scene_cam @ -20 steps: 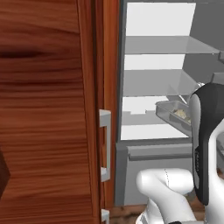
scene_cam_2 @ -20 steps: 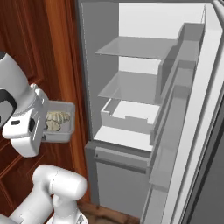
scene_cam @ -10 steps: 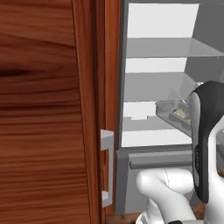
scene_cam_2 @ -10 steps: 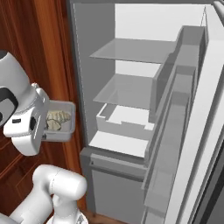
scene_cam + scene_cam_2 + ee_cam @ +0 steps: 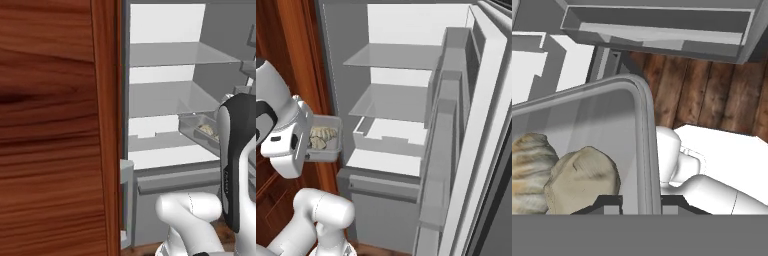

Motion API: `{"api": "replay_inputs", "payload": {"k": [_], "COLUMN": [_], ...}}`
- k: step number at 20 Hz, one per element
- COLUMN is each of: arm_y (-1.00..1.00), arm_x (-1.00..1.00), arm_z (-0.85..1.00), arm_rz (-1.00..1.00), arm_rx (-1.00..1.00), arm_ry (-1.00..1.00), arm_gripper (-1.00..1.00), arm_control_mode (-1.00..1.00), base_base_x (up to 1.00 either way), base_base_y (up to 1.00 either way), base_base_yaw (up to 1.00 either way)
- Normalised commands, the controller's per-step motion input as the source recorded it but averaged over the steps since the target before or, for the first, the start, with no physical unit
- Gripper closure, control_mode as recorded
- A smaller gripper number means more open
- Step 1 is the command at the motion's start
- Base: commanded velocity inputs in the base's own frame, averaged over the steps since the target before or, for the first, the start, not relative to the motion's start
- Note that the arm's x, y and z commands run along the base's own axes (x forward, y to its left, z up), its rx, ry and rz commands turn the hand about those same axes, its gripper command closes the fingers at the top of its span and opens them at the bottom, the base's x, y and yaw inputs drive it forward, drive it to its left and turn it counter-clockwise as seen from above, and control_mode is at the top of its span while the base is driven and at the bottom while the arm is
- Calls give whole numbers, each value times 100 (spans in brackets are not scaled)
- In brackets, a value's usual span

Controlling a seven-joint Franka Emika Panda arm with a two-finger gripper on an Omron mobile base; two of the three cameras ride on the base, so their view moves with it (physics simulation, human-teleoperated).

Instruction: Place two dumplings into each of the tupperware containers and then place the containers in the fridge.

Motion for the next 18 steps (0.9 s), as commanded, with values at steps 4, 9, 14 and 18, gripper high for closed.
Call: {"api": "replay_inputs", "payload": {"k": [4, 9, 14, 18], "arm_y": [0, 0, 0, 0], "arm_x": [0, 0, 0, 0], "arm_z": [0, 0, 0, 0], "arm_rz": [0, 0, 0, 0], "arm_rx": [0, 0, 0, 0], "arm_ry": [0, 0, 0, 0], "arm_gripper": [100, 100, 100, 100], "arm_control_mode": [100, 100, 100, 100], "base_base_x": [0, 8, 44, 54], "base_base_y": [-4, -14, -22, -24], "base_base_yaw": [-22, -13, 0, 0]}}
